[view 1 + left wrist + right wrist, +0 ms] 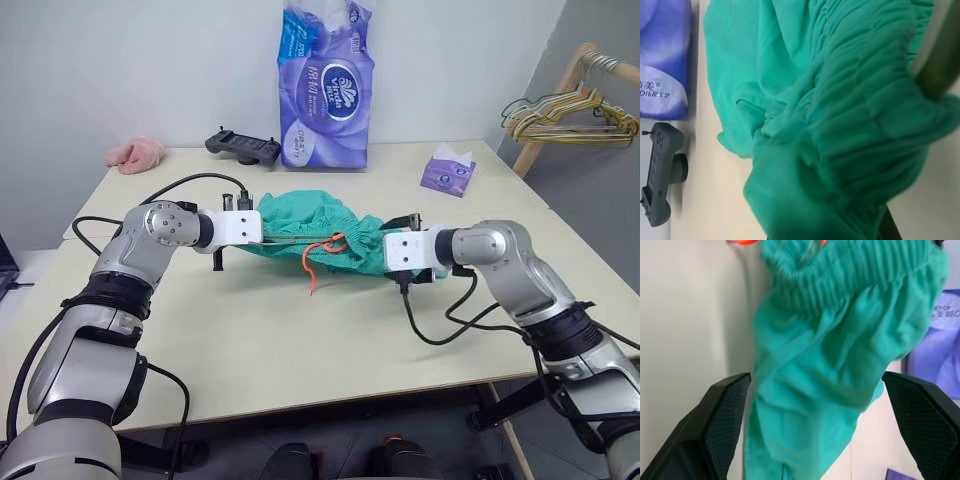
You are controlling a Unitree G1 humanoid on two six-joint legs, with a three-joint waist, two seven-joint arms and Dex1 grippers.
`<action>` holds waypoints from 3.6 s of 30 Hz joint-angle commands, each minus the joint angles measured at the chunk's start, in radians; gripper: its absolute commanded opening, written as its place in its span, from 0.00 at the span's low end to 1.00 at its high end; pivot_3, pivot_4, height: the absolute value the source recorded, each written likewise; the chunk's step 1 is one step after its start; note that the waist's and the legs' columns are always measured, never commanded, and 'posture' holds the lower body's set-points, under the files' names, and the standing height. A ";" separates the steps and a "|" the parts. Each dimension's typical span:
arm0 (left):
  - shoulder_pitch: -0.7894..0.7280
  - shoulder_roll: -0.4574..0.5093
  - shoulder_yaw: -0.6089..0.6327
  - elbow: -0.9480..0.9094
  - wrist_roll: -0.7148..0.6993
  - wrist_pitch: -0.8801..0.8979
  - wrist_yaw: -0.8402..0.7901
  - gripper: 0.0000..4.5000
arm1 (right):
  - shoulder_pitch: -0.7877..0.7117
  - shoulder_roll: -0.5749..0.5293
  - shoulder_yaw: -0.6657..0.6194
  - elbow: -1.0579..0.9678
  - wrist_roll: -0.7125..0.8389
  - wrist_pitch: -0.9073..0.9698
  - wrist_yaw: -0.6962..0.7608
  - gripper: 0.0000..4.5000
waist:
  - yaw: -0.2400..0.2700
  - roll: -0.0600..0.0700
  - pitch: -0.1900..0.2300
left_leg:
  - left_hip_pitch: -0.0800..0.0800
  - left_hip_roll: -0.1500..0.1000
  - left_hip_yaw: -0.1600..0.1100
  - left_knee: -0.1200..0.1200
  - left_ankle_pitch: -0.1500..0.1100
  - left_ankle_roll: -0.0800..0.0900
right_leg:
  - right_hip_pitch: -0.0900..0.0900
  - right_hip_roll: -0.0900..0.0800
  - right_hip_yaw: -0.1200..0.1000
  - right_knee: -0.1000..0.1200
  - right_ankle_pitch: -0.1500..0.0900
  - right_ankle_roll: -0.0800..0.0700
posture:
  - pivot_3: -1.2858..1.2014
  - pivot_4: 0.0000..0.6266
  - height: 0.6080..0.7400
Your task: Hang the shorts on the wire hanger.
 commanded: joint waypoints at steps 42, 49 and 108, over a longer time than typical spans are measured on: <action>-0.004 0.008 0.022 -0.056 -0.009 0.019 0.023 0.01 | -0.254 0.172 0.086 0.397 -0.170 -0.128 -0.231 0.00 | 0.003 0.000 0.000 | 0.000 0.000 -0.001 0.000 0.000 0.000 | -0.001 0.000 -0.001 0.000 0.000 0.000 | 0.60 0.03 1.00; -0.012 0.003 0.019 -0.049 -0.009 0.023 0.022 0.01 | -0.252 0.178 0.078 0.391 -0.174 -0.114 -0.240 0.00 | 0.003 0.001 0.000 | 0.000 0.000 -0.001 0.000 0.000 0.000 | -0.001 0.000 0.000 0.000 0.000 0.000 | 0.60 0.04 1.00; 0.255 -0.592 0.064 -0.610 -0.623 0.426 0.015 1.00 | 0.435 0.156 -0.960 -0.414 0.140 1.052 -0.586 0.00 | -0.090 0.022 -0.011 | -0.001 -0.004 -0.008 0.000 0.000 0.000 | 0.005 -0.001 0.001 -0.004 -0.005 0.000 | 0.41 0.03 1.00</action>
